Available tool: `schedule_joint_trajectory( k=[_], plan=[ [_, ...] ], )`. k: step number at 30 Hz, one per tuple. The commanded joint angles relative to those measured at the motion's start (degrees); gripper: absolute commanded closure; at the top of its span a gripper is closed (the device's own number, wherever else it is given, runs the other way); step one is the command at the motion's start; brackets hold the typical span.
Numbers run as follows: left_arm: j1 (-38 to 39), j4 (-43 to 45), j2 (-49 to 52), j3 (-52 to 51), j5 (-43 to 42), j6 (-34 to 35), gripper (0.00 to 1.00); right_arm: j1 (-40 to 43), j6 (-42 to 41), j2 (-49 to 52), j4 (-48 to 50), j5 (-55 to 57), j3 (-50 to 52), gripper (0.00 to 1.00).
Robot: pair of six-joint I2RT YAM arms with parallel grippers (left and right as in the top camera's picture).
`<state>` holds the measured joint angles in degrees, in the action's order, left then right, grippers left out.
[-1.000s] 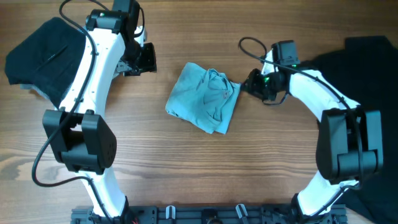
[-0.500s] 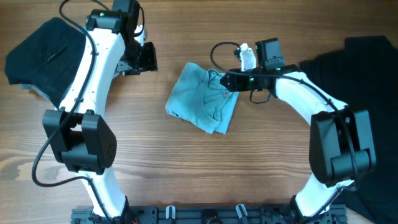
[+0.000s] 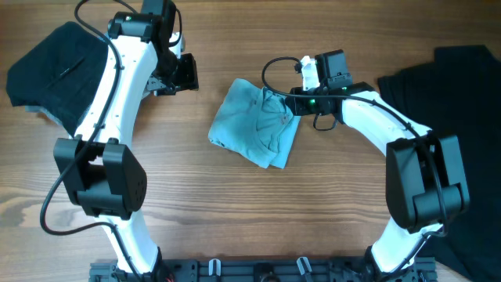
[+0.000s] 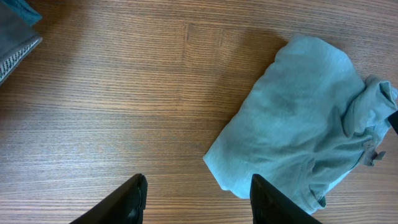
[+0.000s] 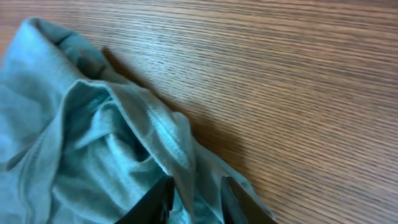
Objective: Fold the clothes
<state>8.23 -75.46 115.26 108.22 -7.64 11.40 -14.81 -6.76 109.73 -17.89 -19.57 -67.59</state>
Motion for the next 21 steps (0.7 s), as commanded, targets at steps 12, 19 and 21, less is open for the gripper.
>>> schedule_joint_trajectory(
  k=[12, 19, 21],
  plan=[
    [0.1, 0.0, -0.2, -0.4, -0.9, -0.7, 0.45, 4.9, -8.4, -0.2, -2.8, 5.5, -0.2, 0.96],
    [0.3, -0.5, -0.2, -0.4, -0.9, -0.7, 0.42, 6.2, -11.0, -0.6, -7.5, 3.9, -0.2, 0.57],
    [0.8, -1.7, -0.2, -0.4, -0.9, -0.7, 0.4, 6.4, -11.4, -0.7, -8.6, 3.9, -0.2, 0.61]
  ],
)
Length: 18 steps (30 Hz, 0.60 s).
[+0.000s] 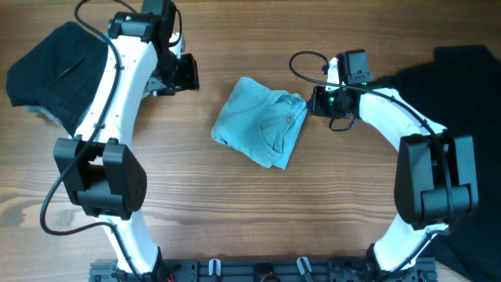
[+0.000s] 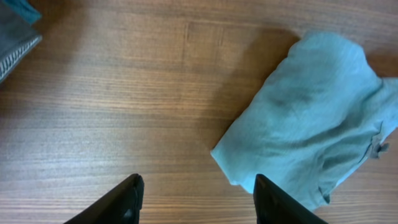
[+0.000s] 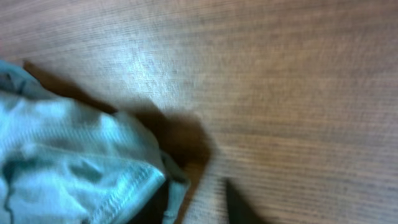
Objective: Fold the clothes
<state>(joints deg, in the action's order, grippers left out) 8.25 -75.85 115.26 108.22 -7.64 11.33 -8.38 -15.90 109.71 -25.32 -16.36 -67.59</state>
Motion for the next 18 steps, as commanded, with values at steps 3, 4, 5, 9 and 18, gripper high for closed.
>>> schedule_joint_trajectory(
  k=[3, 4, 5, 9, 18],
  plan=[
    [2.1, -3.1, -0.2, -0.4, -0.9, -1.4, 0.4, 0.4, 3.0, -2.0, -2.9, -6.9, -0.2, 0.74],
    [2.4, -3.5, -0.2, -0.4, -0.8, -2.3, 0.41, 0.4, 7.6, -2.7, -3.3, -13.2, -0.2, 0.73],
    [2.6, -3.7, -0.2, -0.4, -0.4, -2.7, 0.41, 0.3, 12.9, -3.7, -4.3, -21.0, -0.2, 0.72],
    [2.3, -2.8, -0.2, -0.4, -0.2, -3.2, 0.4, -3.4, 21.4, -5.4, -11.7, -29.5, -0.2, 0.66],
    [-0.4, -1.7, -0.2, -0.4, -0.2, -3.2, 0.34, -14.7, 23.3, -3.3, -15.3, -14.9, 0.5, 0.5]
  ],
)
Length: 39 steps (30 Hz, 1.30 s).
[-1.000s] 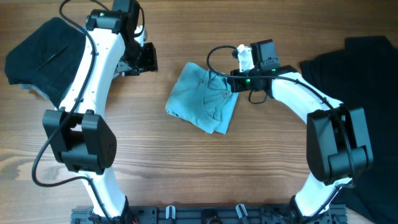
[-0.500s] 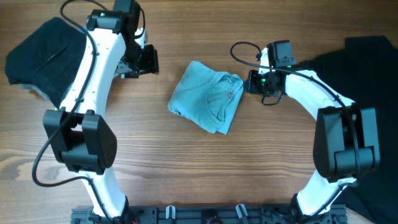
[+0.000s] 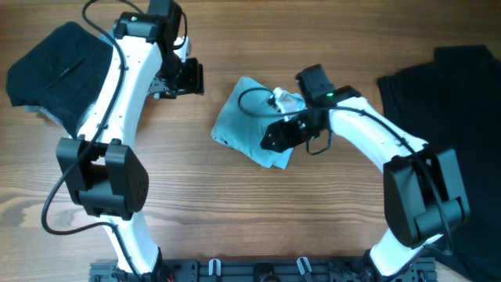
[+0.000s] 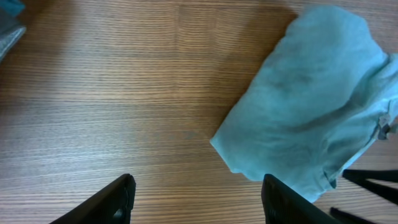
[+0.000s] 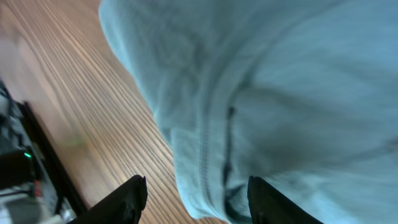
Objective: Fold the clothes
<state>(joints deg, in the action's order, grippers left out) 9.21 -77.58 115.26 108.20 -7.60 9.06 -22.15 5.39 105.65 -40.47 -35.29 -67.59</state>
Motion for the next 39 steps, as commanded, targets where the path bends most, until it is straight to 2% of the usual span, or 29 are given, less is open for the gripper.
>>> schedule_joint_trajectory(
  k=[1, 7, 9, 12, 13, 14, 15, 17, 19, 22, 23, 25, 28, 31, 32, 34, 35, 36, 37, 39],
  plan=[
    [-1.6, 0.0, -0.2, -0.4, -0.3, -1.0, 0.34, -0.8, 1.9, 0.8, -0.2, 4.0, 0.5, 0.5],
    [-2.0, 0.2, -0.2, -0.4, -0.3, -1.0, 0.32, -0.8, 2.3, 0.9, -4.0, 8.5, 0.5, 0.48],
    [-2.0, 0.6, -0.2, -0.4, -0.3, -1.0, 0.31, -0.8, 3.4, 0.9, -4.2, 7.7, 0.5, 0.54],
    [-2.0, 1.2, -0.2, -0.4, -0.3, -1.0, 0.3, -1.2, 3.9, 0.9, -4.2, 7.4, 0.5, 0.54],
    [-2.0, 1.2, -0.2, -0.4, -0.3, -1.0, 0.3, -1.6, 4.2, 0.9, -4.2, 7.4, 0.6, 0.5],
    [-2.0, 1.3, -0.2, -0.4, -0.3, -1.0, 0.29, -1.9, 5.2, 0.9, -4.2, 7.5, 0.6, 0.4],
    [-2.0, 1.3, -0.2, -0.4, -0.3, -1.0, 0.29, -1.9, 5.2, 1.0, -4.2, 7.5, 0.6, 0.36],
    [-2.0, 1.3, -0.2, -0.4, -0.3, -1.2, 0.29, -2.0, 5.2, 1.7, -4.1, 7.4, 0.6, 0.36],
    [-2.0, 1.3, -0.2, -0.4, -0.3, -1.2, 0.29, -1.9, 5.2, 2.8, -4.2, 7.5, 0.6, 0.43],
    [-2.0, 1.3, -0.2, -0.4, -0.3, -1.2, 0.29, -2.0, 6.3, 3.3, -4.2, 6.9, 0.6, 0.48],
    [-2.0, 1.4, -0.2, -0.4, -0.3, -1.2, 0.27, -2.0, 6.9, 3.3, -4.3, 6.5, 0.6, 0.59],
    [-2.0, 1.6, -0.2, -0.4, -0.3, -1.2, 0.27, -2.0, 7.3, 3.3, -4.7, 6.6, 0.6, 0.94],
    [-2.0, 1.6, -0.2, -0.4, -0.3, -1.2, 0.27, -1.2, 6.8, 3.0, -6.9, 7.8, 0.5, 0.96],
    [-1.9, 1.5, -0.2, -0.4, -0.4, -1.2, 0.26, 0.8, -4.9, 1.4, -9.0, 19.4, 0.5, 0.96],
    [-1.9, 1.5, -0.2, -0.4, -0.6, -1.2, 0.26, 1.4, -6.5, 0.9, -10.0, 21.3, 0.5, 0.96],
    [-1.7, 1.5, -0.2, -0.4, -2.1, -1.2, 0.26, 2.4, -10.3, -0.2, -12.3, 23.6, 0.5, 0.96],
    [-1.6, 1.5, -0.1, -0.4, -2.8, -1.2, 0.25, 2.7, -10.6, -0.5, -12.9, 23.5, 0.5, 0.88],
    [-1.4, 1.5, -0.1, -0.4, -3.4, -1.2, 0.24, 3.0, -11.7, -1.0, -13.4, 23.5, 0.5, 0.61],
    [-1.2, 1.5, -0.1, -0.4, -3.8, -1.2, 0.23, 3.3, -11.9, -1.3, -13.7, 23.5, 0.5, 0.51],
    [-0.8, 1.3, -0.1, -0.4, -4.2, -1.2, 0.24, 4.0, -12.9, -2.2, -13.8, 23.5, 0.5, 0.49]
  ],
)
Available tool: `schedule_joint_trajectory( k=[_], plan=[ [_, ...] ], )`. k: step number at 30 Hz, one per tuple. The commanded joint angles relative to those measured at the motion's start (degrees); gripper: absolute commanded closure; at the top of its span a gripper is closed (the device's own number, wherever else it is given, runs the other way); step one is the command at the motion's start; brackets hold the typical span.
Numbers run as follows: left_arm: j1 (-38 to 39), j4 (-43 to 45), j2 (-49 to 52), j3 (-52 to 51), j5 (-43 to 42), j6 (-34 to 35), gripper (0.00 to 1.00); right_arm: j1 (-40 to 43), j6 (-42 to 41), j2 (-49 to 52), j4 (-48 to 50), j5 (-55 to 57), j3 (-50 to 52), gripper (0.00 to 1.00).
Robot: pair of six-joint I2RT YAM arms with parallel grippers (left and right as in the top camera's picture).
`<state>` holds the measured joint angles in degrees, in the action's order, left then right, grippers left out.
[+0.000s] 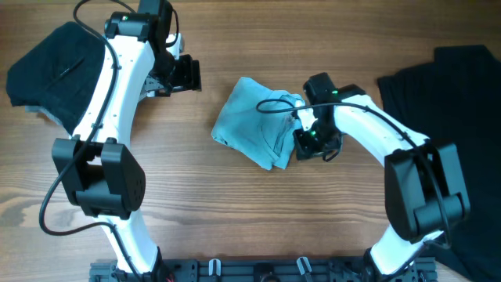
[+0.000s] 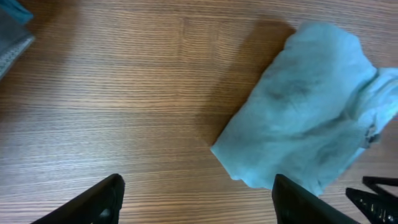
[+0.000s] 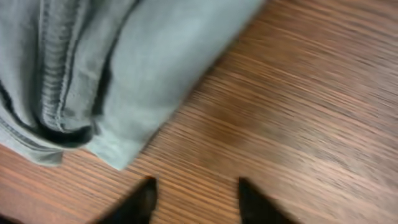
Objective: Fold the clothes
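A teal garment [image 1: 258, 121], folded into a rough bundle, lies in the middle of the wooden table; it also shows in the left wrist view [image 2: 305, 106] and the right wrist view [image 3: 93, 56]. My right gripper [image 1: 305, 145] [image 3: 196, 199] stands open over bare wood just off the bundle's lower right edge, holding nothing. My left gripper [image 1: 186, 74] [image 2: 196, 202] is open wide above bare table to the left of the garment, apart from it.
A dark garment [image 1: 47, 59] lies at the table's far left, under the left arm. More black cloth [image 1: 450, 86] covers the right side. A cable loops from the right arm over the teal bundle's top right.
My right gripper was open over the bundle's lower right part; now it is off the cloth, above wood at its right edge. The left gripper and the garment have barely shifted.
At first my right gripper was narrowed on the bundle's right collar edge. Then it sat at the right of the cloth, which lay slightly further right. Then it was open above the lower right part, and now it is beside that edge. The left gripper stayed open.
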<state>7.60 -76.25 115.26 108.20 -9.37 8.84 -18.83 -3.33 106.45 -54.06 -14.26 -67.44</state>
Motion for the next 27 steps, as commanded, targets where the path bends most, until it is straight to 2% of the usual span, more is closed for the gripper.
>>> schedule_joint_trajectory(
  k=[1, 3, 4, 8, 10, 12, 15, 17, 21, 24, 26, 27],
  plan=[
    [1.2, -0.3, 0.0, -0.5, -3.2, -1.0, 0.27, 1.2, -4.2, -3.7, 0.0, 2.5, 0.3, 0.49],
    [2.0, -0.3, 0.0, -1.9, -5.7, -0.9, 0.48, 2.3, -4.2, -5.5, 1.0, 2.4, 0.1, 0.48],
    [2.6, 0.0, 0.0, -3.3, -7.3, -1.0, 0.55, 3.1, -4.2, -6.8, 1.7, 2.4, 0.1, 0.48],
    [5.3, 5.3, 0.0, -12.1, -15.4, -1.0, 0.93, 5.8, -4.7, -11.0, 4.9, 0.0, 0.1, 0.36],
    [7.3, 10.2, 0.0, -18.6, -19.5, -0.9, 0.96, 7.2, -4.8, -12.1, 6.1, -1.4, 0.1, 0.33],
    [8.6, 15.8, 0.0, -24.5, -20.0, 0.7, 0.96, 8.1, -4.7, -12.2, 6.6, -2.9, 0.1, 0.32],
    [8.9, 25.9, 0.0, -32.5, -19.5, 6.7, 0.96, 8.4, -4.8, -12.2, 6.8, -3.8, 0.2, 0.32],
    [7.6, 29.6, 0.0, -36.2, -16.2, 12.0, 0.96, 8.4, -4.8, -12.2, 6.7, -3.8, 0.2, 0.33],
    [4.6, 34.5, 0.0, -36.9, -5.4, 14.4, 0.96, 8.3, -4.1, -12.2, 7.6, -8.0, 0.2, 0.33],
    [1.9, 40.4, 0.0, -35.2, -3.3, 14.0, 0.96, 8.3, -4.2, -12.2, 9.5, -11.4, 0.2, 0.34],
    [0.2, 41.2, 0.0, -31.6, -2.8, 13.2, 0.96, 8.3, -4.2, -12.2, 12.0, -15.2, 0.2, 0.35],
    [-0.7, 41.2, 0.0, -28.0, -2.7, 10.3, 0.96, 8.3, -4.6, -12.2, 14.0, -17.7, 0.2, 0.35]
  ],
)
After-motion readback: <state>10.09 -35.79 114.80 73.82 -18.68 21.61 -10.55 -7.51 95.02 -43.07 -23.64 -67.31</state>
